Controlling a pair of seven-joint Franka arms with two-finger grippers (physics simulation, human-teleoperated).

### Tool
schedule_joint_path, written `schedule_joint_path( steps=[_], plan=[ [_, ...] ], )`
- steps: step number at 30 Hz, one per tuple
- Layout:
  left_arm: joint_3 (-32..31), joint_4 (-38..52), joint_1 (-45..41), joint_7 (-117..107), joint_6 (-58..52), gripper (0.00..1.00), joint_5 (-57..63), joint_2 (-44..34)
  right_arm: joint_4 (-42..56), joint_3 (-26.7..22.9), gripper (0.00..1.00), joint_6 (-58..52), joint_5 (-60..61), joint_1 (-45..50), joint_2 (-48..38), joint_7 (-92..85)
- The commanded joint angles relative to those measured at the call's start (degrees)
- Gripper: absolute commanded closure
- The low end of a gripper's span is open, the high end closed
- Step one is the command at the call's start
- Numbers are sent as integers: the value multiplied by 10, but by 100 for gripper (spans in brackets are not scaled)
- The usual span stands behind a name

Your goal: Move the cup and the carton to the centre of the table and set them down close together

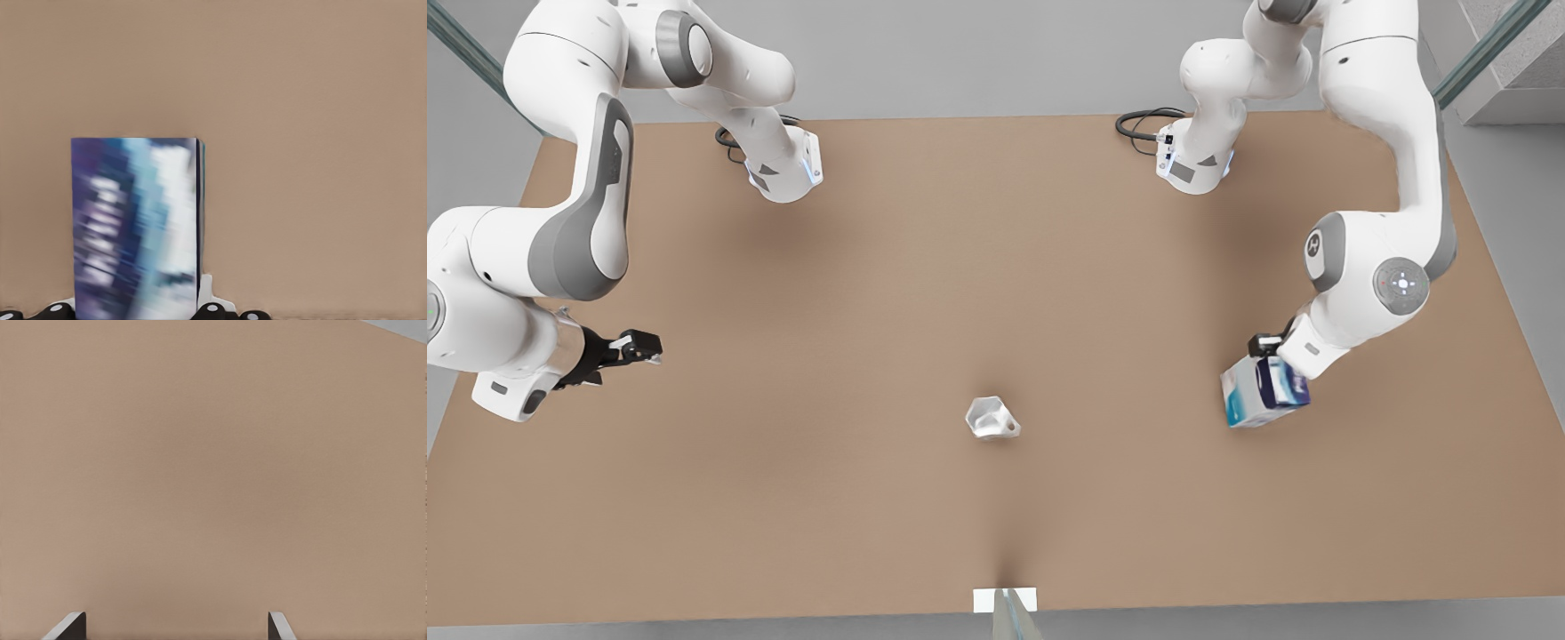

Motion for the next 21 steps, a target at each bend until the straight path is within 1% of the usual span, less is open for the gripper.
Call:
schedule_joint_path(
  steps=[1,4,5,7,8,9,10,12,14,15,16,19,21],
  plan=[
    [-13,1,-4,-20,-3,32,-5,-2,1,0,0,0,0,1,-1,0],
    [-78,18,-6,-168,-4,32,-1,6,4,-6,0,-1,-3,-2,-3,2],
    [-100,23,-8,-260,-4,32,0,13,8,-8,0,2,-4,-3,-2,5],
    [-148,35,-11,-383,-4,32,18,32,8,-5,0,52,-26,1,0,21],
    [-155,47,-35,-447,-4,32,29,50,5,1,0,74,-44,3,6,22],
    [-156,74,-49,-502,-8,32,31,64,6,2,0,107,-117,34,13,22],
    [-156,111,-64,-561,-29,32,28,87,5,1,0,108,-117,34,18,21],
    [-156,147,-112,-686,-37,32,29,112,7,1,0,112,-112,38,30,23],
    [-156,161,-156,-809,-37,32,33,126,8,1,0,111,-113,38,29,22],
    [-156,192,-185,-874,-38,32,34,143,8,1,0,111,-113,38,30,22],
    [-156,196,-211,-926,-38,32,33,149,8,1,0,112,-112,37,30,22],
    [-153,246,-264,-1059,-38,32,35,182,8,-3,0,120,-113,34,30,22],
    [-153,251,-294,-1132,-35,32,49,194,8,-4,0,128,-113,34,32,21]
  ],
)
